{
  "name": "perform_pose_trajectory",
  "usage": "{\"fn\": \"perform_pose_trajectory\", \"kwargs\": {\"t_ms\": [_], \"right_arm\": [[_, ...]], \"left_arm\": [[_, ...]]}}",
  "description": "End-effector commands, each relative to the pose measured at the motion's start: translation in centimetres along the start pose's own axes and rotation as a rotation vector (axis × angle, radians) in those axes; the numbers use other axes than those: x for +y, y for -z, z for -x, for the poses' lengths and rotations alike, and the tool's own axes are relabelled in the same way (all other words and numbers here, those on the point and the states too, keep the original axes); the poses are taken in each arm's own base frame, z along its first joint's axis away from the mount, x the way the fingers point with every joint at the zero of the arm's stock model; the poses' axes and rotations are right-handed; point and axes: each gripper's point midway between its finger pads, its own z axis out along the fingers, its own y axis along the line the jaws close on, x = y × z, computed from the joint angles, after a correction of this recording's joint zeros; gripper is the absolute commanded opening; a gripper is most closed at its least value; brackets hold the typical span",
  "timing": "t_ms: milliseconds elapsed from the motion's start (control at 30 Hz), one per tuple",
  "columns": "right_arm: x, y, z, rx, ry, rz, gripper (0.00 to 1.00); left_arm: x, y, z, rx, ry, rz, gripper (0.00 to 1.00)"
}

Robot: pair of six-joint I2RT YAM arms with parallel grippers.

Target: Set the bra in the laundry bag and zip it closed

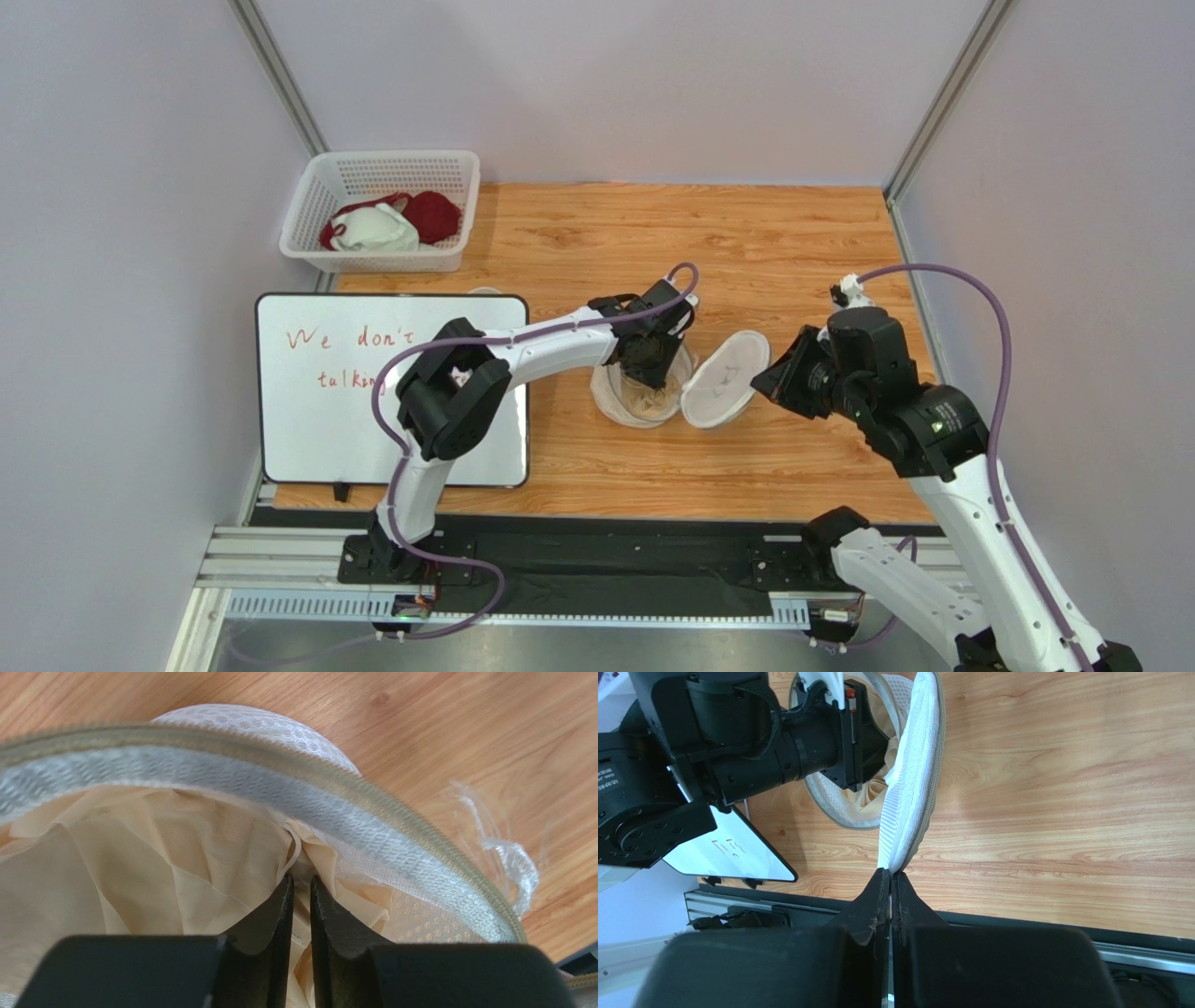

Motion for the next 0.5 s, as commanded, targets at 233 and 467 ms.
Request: {"fn": "perform_pose_trajectory", "kwargs": {"t_ms": [233,467], "right_arm": [[1.4,1.0,1.1,0.007,0.144,0.042,0.0],[1.8,1.8,1.5,0.01,0.199,0.052,0.0]], "left_arm": [[-2.1,8.5,4.0,-0.146,-0.038,-0.091,0.48],[-3.2,12.7,3.7,-0.207,-0.024,-0.181,0.5]]}}
